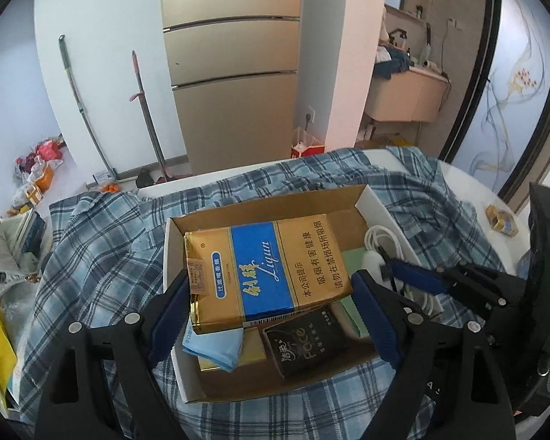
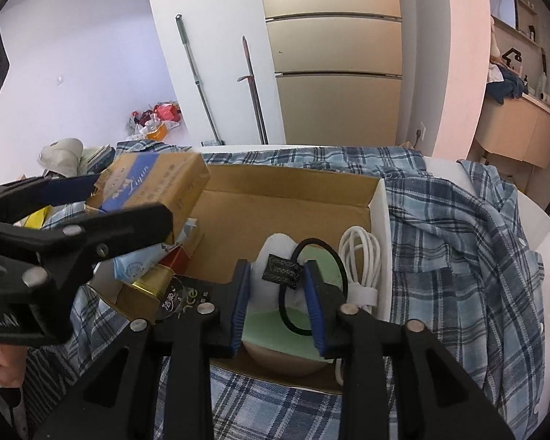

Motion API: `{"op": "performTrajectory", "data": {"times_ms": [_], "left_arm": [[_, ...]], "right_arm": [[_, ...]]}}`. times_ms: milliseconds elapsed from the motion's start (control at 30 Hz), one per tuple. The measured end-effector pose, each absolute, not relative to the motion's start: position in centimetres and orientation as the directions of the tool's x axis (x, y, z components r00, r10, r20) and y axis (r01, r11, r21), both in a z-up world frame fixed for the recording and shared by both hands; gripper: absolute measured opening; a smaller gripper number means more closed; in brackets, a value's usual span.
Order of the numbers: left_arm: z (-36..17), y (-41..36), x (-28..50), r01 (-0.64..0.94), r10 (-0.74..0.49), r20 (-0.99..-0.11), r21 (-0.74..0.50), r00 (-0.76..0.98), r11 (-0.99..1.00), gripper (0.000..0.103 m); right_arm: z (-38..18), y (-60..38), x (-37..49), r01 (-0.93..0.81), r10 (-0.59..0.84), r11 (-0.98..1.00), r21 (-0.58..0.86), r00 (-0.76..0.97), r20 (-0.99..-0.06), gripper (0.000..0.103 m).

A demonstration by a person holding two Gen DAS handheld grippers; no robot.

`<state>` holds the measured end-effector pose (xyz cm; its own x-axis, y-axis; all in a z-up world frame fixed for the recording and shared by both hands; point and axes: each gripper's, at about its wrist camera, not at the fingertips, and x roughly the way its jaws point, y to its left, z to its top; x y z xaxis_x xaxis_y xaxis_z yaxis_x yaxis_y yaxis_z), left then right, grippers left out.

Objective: Organize soft objects
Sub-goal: 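Lower the white plug into the box and open the right tool, then lower the Liqun pack into the box and open the left tool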

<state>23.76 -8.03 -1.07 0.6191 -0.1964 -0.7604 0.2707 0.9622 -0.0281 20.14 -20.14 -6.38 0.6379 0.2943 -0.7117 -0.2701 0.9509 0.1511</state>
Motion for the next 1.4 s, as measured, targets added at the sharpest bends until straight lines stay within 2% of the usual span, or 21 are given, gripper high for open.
{"op": "performTrajectory", "data": {"times_ms": [33, 67, 100, 400, 667, 800, 900, 1000, 1167, 1233, 1300, 1400], "left_arm": [[-1.1, -8.2, 23.6, 0.275, -0.191, -0.758, -0.016, 0.624, 0.961, 0.088], [-1.1, -8.2, 23.6, 0.275, -0.188, -0.758, -0.012, 0.625, 0.961, 0.088], [-1.1, -8.2, 23.6, 0.274, -0.188, -0.759, -0.013, 0.624, 0.962, 0.088], [-0.5, -8.3, 23.1, 0.292, -0.233, -0.726, -0.046, 0.647, 0.955, 0.09], [-2.0, -8.8, 23.7, 0.309, -0.241, -0.768, -0.06, 0.593, 0.949, 0.09], [-2.3, -9.1, 23.5, 0.308, -0.235, -0.749, -0.044, 0.619, 0.95, 0.09], [-2.0, -9.7, 22.9, 0.304, -0.212, -0.707, 0.004, 0.675, 0.953, 0.089], [-2.3, -10.4, 22.7, 0.327, -0.218, -0.712, 0.016, 0.668, 0.945, 0.09], [-3.0, -11.2, 22.4, 0.38, -0.29, -0.717, -0.037, 0.634, 0.924, 0.09], [-3.5, -11.6, 22.3, 0.39, -0.286, -0.728, -0.028, 0.623, 0.92, 0.09], [-4.3, -11.8, 22.1, 0.394, -0.281, -0.721, -0.013, 0.633, 0.919, 0.09], [-5.5, -11.8, 22.3, 0.401, -0.294, -0.738, -0.034, 0.608, 0.915, 0.09]], "right_arm": [[-6.4, -20.1, 20.1, -0.271, 0.292, 0.951, 0.147, 0.641, -0.709, 0.059], [-6.3, -20.2, 20.1, -0.27, 0.289, 0.952, 0.142, 0.652, -0.701, 0.078], [-6.1, -20.3, 19.8, -0.267, 0.282, 0.955, 0.131, 0.67, -0.687, 0.079], [-6.3, -19.5, 19.3, -0.3, 0.267, 0.951, 0.077, 0.668, -0.694, 0.079], [-6.5, -20.6, 19.0, -0.295, 0.226, 0.955, 0.038, 0.637, -0.737, 0.079], [-6.5, -22.3, 19.6, -0.222, 0.145, 0.975, -0.002, 0.644, -0.751, 0.079], [-5.9, -24.3, 20.0, -0.141, 0.107, 0.99, 0.016, 0.671, -0.734, 0.08], [-5.6, -25.6, 20.2, -0.104, 0.101, 0.994, 0.04, 0.681, -0.725, 0.081], [-5.0, -25.9, 20.2, -0.102, 0.094, 0.994, 0.031, 0.694, -0.713, 0.081], [-4.7, -25.8, 19.9, -0.1, 0.074, 0.995, 0.003, 0.711, -0.699, 0.083], [-4.5, -25.9, 19.8, -0.074, 0.046, 0.997, -0.013, 0.732, -0.68, 0.091], [-4.3, -26.4, 19.9, -0.058, 0.048, 0.998, 0.008, 0.737, -0.674, 0.092]]}}
